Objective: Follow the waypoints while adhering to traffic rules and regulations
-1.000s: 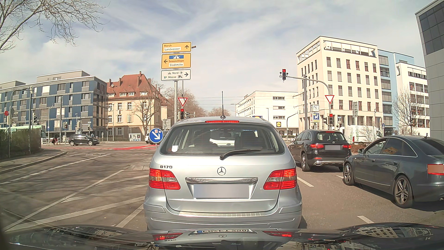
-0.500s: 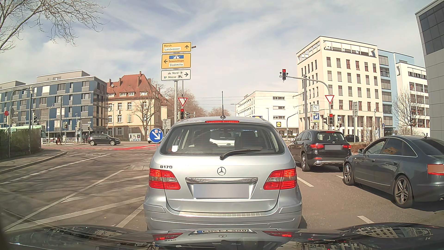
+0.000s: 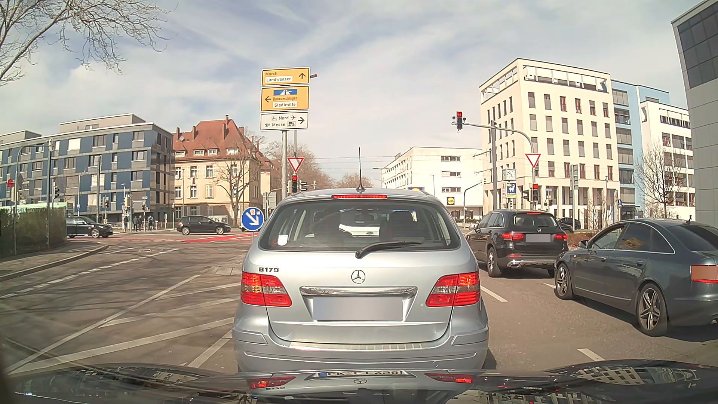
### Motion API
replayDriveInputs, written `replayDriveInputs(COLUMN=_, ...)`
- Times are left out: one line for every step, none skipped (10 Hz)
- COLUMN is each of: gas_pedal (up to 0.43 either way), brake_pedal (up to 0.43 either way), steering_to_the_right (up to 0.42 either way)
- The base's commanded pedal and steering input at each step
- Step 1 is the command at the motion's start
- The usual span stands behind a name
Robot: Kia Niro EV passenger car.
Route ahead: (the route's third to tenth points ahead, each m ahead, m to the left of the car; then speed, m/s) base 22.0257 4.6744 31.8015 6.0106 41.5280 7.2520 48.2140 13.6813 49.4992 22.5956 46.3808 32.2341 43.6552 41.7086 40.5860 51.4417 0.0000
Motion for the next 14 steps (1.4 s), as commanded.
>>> replayDriveInputs(gas_pedal=0.0, brake_pedal=0.305, steering_to_the_right=0.006)
replayDriveInputs(gas_pedal=0.0, brake_pedal=0.305, steering_to_the_right=0.006)
replayDriveInputs(gas_pedal=0.0, brake_pedal=0.305, steering_to_the_right=0.006)
replayDriveInputs(gas_pedal=0.0, brake_pedal=0.305, steering_to_the_right=0.006)
replayDriveInputs(gas_pedal=0.0, brake_pedal=0.299, steering_to_the_right=0.006)
replayDriveInputs(gas_pedal=0.0, brake_pedal=0.305, steering_to_the_right=0.006)
replayDriveInputs(gas_pedal=0.0, brake_pedal=0.305, steering_to_the_right=0.006)
replayDriveInputs(gas_pedal=0.0, brake_pedal=0.299, steering_to_the_right=0.006)
replayDriveInputs(gas_pedal=0.0, brake_pedal=0.305, steering_to_the_right=0.006)
replayDriveInputs(gas_pedal=0.0, brake_pedal=0.305, steering_to_the_right=0.006)
replayDriveInputs(gas_pedal=0.0, brake_pedal=0.305, steering_to_the_right=0.006)
replayDriveInputs(gas_pedal=0.0, brake_pedal=0.299, steering_to_the_right=0.006)
replayDriveInputs(gas_pedal=0.0, brake_pedal=0.299, steering_to_the_right=0.006)
replayDriveInputs(gas_pedal=0.0, brake_pedal=0.305, steering_to_the_right=0.006)
